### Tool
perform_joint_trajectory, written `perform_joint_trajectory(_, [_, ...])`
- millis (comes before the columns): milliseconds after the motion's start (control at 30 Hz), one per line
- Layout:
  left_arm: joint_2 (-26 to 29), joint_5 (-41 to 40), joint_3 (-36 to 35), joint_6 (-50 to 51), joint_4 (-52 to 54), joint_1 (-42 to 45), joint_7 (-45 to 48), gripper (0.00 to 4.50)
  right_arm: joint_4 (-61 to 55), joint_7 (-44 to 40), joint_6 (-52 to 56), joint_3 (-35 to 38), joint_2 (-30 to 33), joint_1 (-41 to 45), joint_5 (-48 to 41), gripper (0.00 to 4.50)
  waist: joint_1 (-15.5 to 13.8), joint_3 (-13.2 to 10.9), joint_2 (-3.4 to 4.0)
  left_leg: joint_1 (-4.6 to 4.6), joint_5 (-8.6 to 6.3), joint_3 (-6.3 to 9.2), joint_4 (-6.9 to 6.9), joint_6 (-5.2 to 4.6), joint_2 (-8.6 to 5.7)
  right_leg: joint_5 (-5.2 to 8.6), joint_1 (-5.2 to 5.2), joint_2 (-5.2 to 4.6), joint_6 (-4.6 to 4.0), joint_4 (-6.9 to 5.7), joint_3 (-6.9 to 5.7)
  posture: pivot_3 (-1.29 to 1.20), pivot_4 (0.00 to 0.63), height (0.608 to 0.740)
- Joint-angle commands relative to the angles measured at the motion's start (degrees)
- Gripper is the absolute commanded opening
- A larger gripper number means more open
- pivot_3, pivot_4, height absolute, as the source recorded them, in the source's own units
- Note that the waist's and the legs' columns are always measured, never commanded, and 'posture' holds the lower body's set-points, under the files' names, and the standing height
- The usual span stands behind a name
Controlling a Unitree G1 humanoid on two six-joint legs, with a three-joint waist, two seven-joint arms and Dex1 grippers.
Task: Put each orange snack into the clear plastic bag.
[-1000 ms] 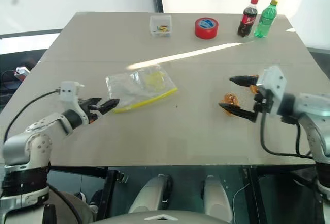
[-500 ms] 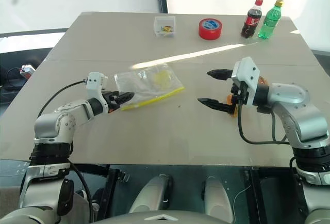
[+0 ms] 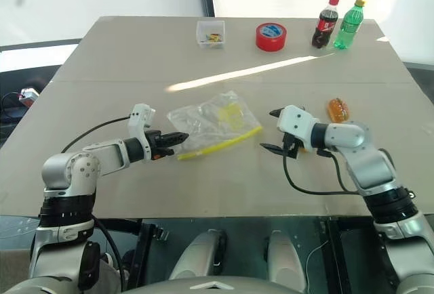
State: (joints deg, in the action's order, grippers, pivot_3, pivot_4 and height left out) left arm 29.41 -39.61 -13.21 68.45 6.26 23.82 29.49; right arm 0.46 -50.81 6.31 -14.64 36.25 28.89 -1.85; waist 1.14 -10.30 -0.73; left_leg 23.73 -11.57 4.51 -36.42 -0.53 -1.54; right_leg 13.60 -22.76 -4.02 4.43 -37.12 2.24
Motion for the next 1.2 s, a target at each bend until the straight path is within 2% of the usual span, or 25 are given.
perform_joint_trajectory(33, [-1.0,-2.7,-0.4,1.9,4.5,-0.9,-0.3,0.05,5.1,2.7,-7.0,-2.9,-2.6,3.5,5.9,4.50,-0.1,0.0,-0.01,0.01,0.00,-0.01,0.00,0.00,-0.02,0.00,0.00,0.00,0.00,-0.01,-0.01,0.00,0.150,0.740])
perform_joint_trajectory(167, [-1.7,-3.1,-0.3,2.4,5.2,-1.1,-1.0,0.05,10.4,2.4,-12.8,-5.6,-4.4,5.9,9.7,4.50,-0.1,0.0,-0.02,0.01,0.00,0.01,0.01,0.01,-0.07,0.00,-0.01,0.00,-0.01,-0.02,-0.01,0.00,0.150,0.740])
perform_joint_trajectory(433, [-1.5,-3.0,0.7,2.2,5.1,-1.1,-0.9,0.05,14.7,2.6,-15.8,-5.8,-6.4,7.5,11.4,4.50,-0.2,0.0,-0.02,0.01,0.01,0.26,0.01,0.02,-0.12,0.00,0.00,-0.02,-0.01,-0.02,-0.03,0.00,0.150,0.740])
perform_joint_trajectory(600, [-1.3,-2.8,1.2,1.9,4.6,-0.8,-0.7,0.05,10.0,-2.5,-15.3,-4.4,-3.9,5.6,7.7,4.50,-0.2,0.0,-0.02,0.01,0.01,0.27,0.02,0.02,-0.13,-0.01,0.00,-0.02,-0.01,-0.02,-0.03,0.00,0.150,0.740])
perform_joint_trajectory(800, [-0.4,-2.0,2.2,0.7,3.0,-0.3,0.3,0.05,6.4,-6.1,-14.8,-4.5,-0.6,4.2,7.3,4.50,-0.1,0.0,-0.02,0.02,0.00,0.30,0.02,0.01,-0.15,-0.01,0.00,-0.03,-0.01,-0.02,-0.04,0.00,0.150,0.740])
perform_joint_trajectory(1133, [0.0,-1.6,3.5,-0.4,1.9,0.0,1.4,0.05,8.1,-4.2,-15.0,-4.1,-1.4,4.8,9.2,4.50,-0.2,0.0,-0.02,0.01,0.00,0.29,0.03,0.01,-0.15,0.00,0.00,-0.03,-0.01,-0.02,-0.04,0.00,0.150,0.740])
perform_joint_trajectory(1200, [0.0,-1.5,3.6,-0.4,2.1,-0.1,1.5,0.00,7.8,-3.7,-14.5,-3.8,-2.0,5.0,8.9,3.98,-0.2,0.0,-0.02,0.01,0.00,0.30,0.03,0.02,-0.15,0.00,0.00,-0.03,-0.01,-0.03,-0.04,0.00,0.150,0.740])
